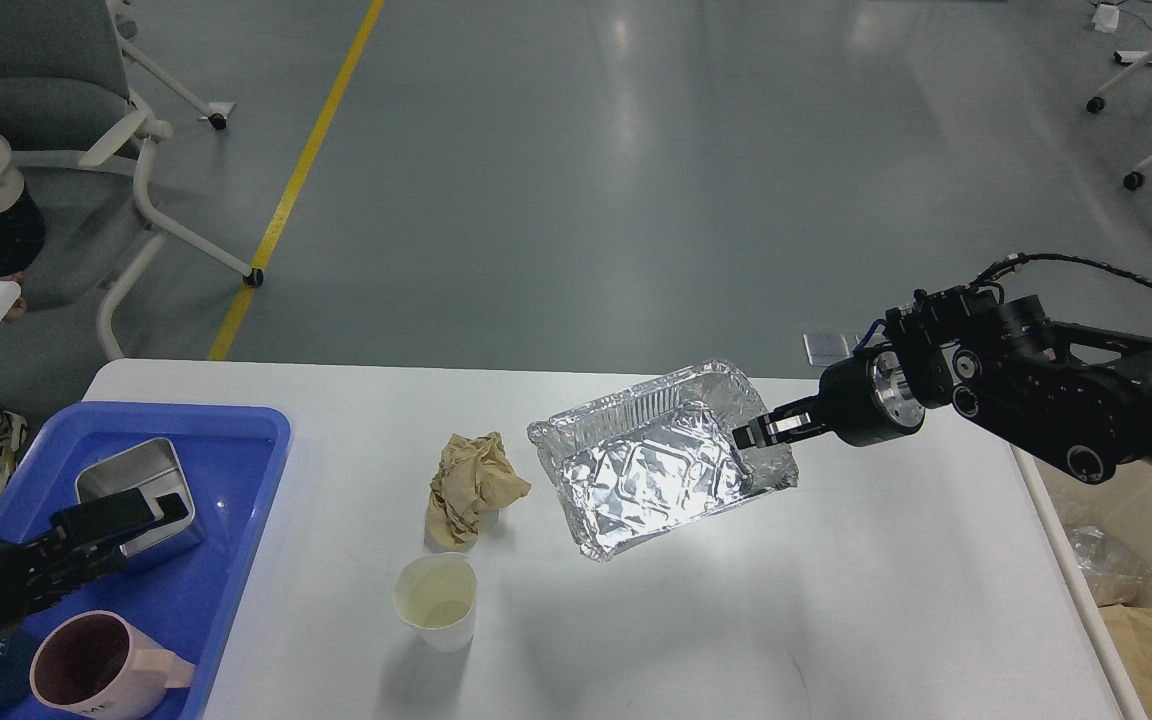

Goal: Tidy desktop
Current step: 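Grasp the small clear cup with the left gripper and lift it over the foil tray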

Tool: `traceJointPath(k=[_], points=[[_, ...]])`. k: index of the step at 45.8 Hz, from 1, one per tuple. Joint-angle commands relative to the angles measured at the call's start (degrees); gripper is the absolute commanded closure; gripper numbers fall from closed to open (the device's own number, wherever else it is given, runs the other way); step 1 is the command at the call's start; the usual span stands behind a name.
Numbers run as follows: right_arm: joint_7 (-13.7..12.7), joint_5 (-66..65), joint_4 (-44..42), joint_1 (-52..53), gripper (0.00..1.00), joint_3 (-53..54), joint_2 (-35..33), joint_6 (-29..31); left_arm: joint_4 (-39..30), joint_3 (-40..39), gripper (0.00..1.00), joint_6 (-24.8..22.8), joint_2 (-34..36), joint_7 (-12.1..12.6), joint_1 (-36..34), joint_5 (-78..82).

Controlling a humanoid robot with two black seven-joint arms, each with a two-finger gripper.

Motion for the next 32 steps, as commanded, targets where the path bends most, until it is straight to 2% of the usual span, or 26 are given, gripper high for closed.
traceJointPath(k=[1,6,13,25,29,32], points=[[0.0,0.0,-0.01,0.0,1.0,0.0,-0.04,-0.11,4.51,0.25,0.04,-2.58,-8.5,0.34,-3.15,3.59],[0.0,0.0,-0.01,0.0,1.0,0.0,-0.21,-0.11,8.47,2.79,0.04,-4.25,-14.75,0.25,-6.41,4.73],[0.0,-0.09,-0.01,-0.53,1.0,0.0,-0.39,-0.19,11.82,11.75,0.04,-4.78,-22.49,-0.1,-13.08,8.95],[0.0,-0.09,-0.01,-1.06,1.0,0.0,-0.56,-0.9,17.61,22.57,0.04,-4.52,-31.1,-0.1,-19.59,9.21],[0.0,-0.09,-0.01,-1.41,1.0,0.0,-0.65,-0.99,18.5,24.16,0.08,-4.26,-32.08,0.43,-19.95,9.21],[0.0,-0.09,-0.01,-1.5,1.0,0.0,-0.74,-0.99,18.76,24.6,0.16,-3.64,-32.69,1.22,-20.04,9.21]])
